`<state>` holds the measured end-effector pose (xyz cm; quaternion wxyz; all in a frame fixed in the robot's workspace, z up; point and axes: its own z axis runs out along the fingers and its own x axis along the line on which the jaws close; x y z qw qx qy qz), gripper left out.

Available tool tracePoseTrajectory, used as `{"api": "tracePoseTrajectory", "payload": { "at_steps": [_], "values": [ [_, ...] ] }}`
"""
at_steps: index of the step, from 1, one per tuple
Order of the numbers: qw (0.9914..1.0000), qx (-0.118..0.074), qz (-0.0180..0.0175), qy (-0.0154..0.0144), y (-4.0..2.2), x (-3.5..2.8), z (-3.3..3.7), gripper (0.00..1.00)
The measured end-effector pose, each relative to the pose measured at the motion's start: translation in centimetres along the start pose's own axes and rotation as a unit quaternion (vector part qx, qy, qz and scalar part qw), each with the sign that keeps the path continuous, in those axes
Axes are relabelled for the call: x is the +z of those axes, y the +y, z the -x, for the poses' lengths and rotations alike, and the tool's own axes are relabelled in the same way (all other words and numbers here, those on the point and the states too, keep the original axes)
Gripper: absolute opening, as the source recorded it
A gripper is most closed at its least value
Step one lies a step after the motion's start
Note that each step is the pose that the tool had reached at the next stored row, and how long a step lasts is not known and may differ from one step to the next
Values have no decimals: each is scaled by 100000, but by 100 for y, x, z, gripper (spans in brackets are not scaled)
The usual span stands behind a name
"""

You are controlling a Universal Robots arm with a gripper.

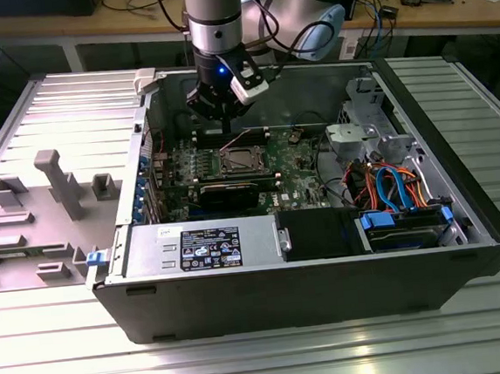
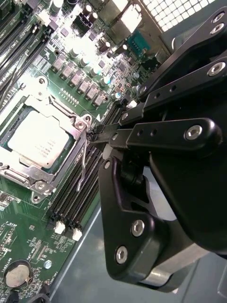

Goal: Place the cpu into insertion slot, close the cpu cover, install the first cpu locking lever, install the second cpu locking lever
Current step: 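Install the first cpu locking lever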

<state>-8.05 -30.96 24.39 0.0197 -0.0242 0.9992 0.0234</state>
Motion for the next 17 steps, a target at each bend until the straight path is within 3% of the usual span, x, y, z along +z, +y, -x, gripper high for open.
{"api": "tracePoseTrajectory", "payload": {
  "at_steps": [17],
  "values": [
    [100000, 74, -5, 10, -1, 11, 20, 11]
  ]
}}
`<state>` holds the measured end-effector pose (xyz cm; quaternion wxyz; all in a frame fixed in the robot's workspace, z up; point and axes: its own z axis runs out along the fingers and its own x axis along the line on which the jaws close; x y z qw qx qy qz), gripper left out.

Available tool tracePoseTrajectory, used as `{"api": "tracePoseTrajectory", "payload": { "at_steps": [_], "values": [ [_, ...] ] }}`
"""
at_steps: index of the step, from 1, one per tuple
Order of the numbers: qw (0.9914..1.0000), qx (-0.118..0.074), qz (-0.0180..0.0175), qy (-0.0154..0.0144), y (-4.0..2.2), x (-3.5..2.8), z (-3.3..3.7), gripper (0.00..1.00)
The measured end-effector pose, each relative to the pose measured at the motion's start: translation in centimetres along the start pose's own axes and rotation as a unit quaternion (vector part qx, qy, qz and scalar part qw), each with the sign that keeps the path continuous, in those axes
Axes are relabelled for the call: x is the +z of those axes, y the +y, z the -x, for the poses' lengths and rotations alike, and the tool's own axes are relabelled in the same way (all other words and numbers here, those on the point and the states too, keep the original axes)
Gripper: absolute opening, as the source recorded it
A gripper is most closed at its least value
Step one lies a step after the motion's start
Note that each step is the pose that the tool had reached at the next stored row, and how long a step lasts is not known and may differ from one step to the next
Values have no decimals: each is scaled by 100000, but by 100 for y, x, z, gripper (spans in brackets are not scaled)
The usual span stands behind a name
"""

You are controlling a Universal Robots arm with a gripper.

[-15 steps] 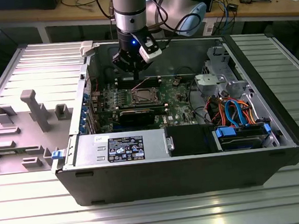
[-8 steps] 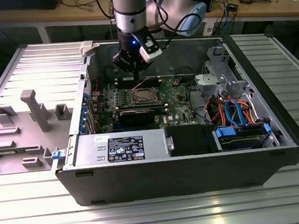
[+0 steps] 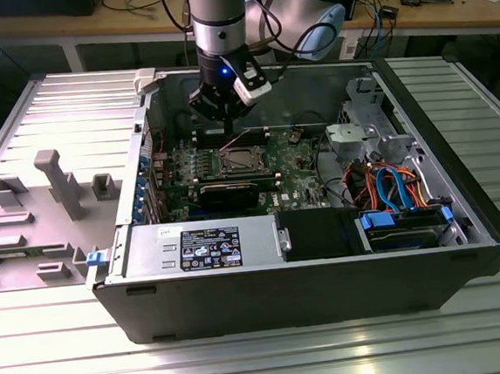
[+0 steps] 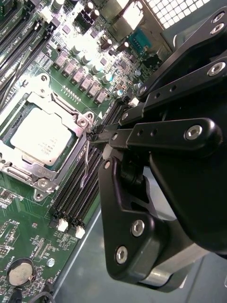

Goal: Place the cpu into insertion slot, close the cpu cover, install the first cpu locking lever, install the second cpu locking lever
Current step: 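Install the first cpu locking lever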

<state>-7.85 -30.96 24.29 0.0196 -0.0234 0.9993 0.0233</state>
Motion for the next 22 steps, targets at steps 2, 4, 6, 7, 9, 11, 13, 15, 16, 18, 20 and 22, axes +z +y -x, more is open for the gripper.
{"api": "tracePoseTrajectory", "payload": {
  "at_steps": [2, 4, 6, 7, 9, 11, 13, 15, 16, 18, 20, 22],
  "values": [
    [100000, 2, 2, -1, 0, 3, 2, 11],
    [100000, -1, 1, 1, 0, 5, 5, 11],
    [100000, -1, 2, 0, -1, 10, 9, 11],
    [100000, 2, 1, -3, -1, 11, 10, 11],
    [100000, 0, 1, 1, -1, 13, 12, 11],
    [100000, 2, 4, -3, -1, 16, 13, 11],
    [100000, -2, 8, -4, -2, 20, 15, 11],
    [100000, 31, 51, -7, -4, 38, 27, 11],
    [100000, 43, 72, -10, -5, 45, 36, 11],
    [100000, -62, 85, 9, -6, 57, 43, 11],
    [99999, -424, 124, 7, -1, 64, 47, 11],
    [99995, -959, 136, 41, 9, 72, 61, 11]
  ]
}}
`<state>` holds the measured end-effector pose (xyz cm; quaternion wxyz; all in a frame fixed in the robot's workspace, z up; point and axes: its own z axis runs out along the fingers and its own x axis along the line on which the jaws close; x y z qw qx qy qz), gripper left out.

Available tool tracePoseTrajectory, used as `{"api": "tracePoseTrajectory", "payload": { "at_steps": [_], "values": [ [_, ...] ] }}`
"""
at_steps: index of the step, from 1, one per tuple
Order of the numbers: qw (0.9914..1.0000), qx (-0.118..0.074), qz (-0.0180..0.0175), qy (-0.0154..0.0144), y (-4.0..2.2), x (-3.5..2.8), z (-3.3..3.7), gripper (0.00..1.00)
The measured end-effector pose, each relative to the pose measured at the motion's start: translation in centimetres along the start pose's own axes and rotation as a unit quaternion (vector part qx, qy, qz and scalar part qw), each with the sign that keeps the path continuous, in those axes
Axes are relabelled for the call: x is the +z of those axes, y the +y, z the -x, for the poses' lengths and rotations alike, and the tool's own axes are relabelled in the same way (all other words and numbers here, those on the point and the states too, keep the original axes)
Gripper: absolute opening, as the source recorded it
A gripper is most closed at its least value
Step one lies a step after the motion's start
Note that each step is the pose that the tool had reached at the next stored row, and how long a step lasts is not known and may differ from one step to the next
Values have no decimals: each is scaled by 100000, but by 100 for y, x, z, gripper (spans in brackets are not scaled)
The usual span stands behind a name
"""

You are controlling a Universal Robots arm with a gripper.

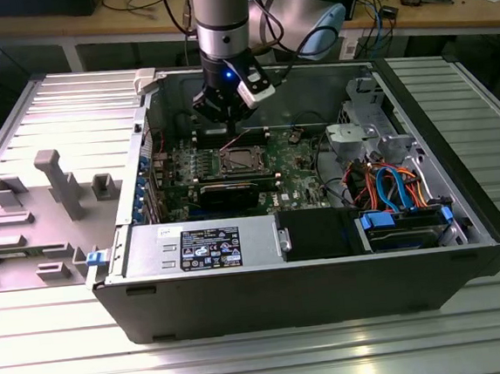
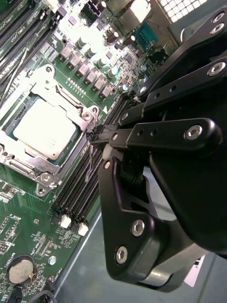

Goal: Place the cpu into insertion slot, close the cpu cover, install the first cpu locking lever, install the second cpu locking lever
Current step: 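Install the first cpu locking lever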

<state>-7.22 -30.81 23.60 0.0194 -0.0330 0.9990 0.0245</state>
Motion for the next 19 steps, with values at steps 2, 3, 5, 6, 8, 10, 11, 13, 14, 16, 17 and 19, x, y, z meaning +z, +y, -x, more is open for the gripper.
{"api": "tracePoseTrajectory", "payload": {
  "at_steps": [2, 3, 5, 6, 8, 10, 11, 13, 14, 16, 17, 19],
  "values": [
    [99999, -385, 28, 15, 18, 17, 28, 11],
    [99999, -374, 19, 18, 30, 22, 37, 11],
    [99999, -389, 33, 10, 50, 38, 49, 11],
    [99999, -386, 32, 14, 56, 51, 55, 11],
    [100000, -265, 12, 21, 54, 65, 82, 11],
    [100000, 47, 2, 9, 51, 71, 128, 11],
    [100000, 188, -15, 2, 50, 78, 142, 11],
    [99998, 585, -61, -13, 47, 101, 165, 11],
    [99995, 1026, -85, -32, 45, 119, 182, 11],
    [99984, 1809, -116, -70, 41, 163, 214, 11],
    [99974, 2254, -137, -90, 39, 180, 230, 11],
    [99956, 2970, -166, -123, 36, 200, 256, 11]
  ]
}}
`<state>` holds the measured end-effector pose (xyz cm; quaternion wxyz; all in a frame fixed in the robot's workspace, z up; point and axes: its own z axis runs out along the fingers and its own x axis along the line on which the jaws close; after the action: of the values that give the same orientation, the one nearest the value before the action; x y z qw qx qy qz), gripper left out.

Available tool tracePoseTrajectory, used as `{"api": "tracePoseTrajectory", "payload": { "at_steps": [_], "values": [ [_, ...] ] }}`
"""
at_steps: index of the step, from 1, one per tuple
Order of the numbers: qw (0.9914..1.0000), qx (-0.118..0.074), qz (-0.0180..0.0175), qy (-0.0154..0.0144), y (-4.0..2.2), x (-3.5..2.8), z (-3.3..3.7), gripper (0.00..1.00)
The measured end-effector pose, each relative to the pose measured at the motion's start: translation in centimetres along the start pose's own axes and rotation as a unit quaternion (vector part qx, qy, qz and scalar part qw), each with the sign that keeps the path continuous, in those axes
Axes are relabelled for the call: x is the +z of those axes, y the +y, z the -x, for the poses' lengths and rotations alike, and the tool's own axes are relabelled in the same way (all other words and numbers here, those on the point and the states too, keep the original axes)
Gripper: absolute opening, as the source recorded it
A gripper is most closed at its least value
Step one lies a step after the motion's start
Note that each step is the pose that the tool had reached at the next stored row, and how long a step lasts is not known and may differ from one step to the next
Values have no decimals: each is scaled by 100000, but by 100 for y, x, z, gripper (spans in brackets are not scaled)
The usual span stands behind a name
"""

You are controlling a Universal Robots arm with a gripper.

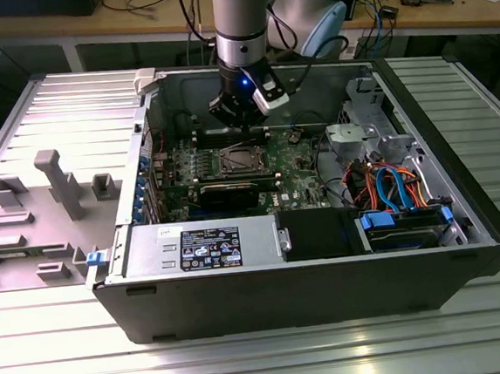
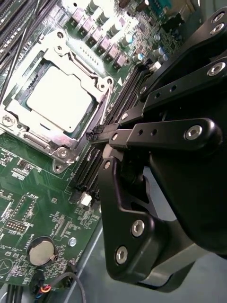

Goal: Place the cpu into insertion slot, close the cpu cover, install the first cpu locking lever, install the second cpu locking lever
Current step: 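Install the first cpu locking lever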

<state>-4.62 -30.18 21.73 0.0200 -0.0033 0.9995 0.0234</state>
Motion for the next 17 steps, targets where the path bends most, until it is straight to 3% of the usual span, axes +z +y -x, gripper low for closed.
{"api": "tracePoseTrajectory", "payload": {
  "at_steps": [8, 17],
  "values": [
    [99980, 2018, -90, -83, -5, 95, 26, 11],
    [99971, 2378, -191, -92, -6, 122, 34, 11]
  ]
}}
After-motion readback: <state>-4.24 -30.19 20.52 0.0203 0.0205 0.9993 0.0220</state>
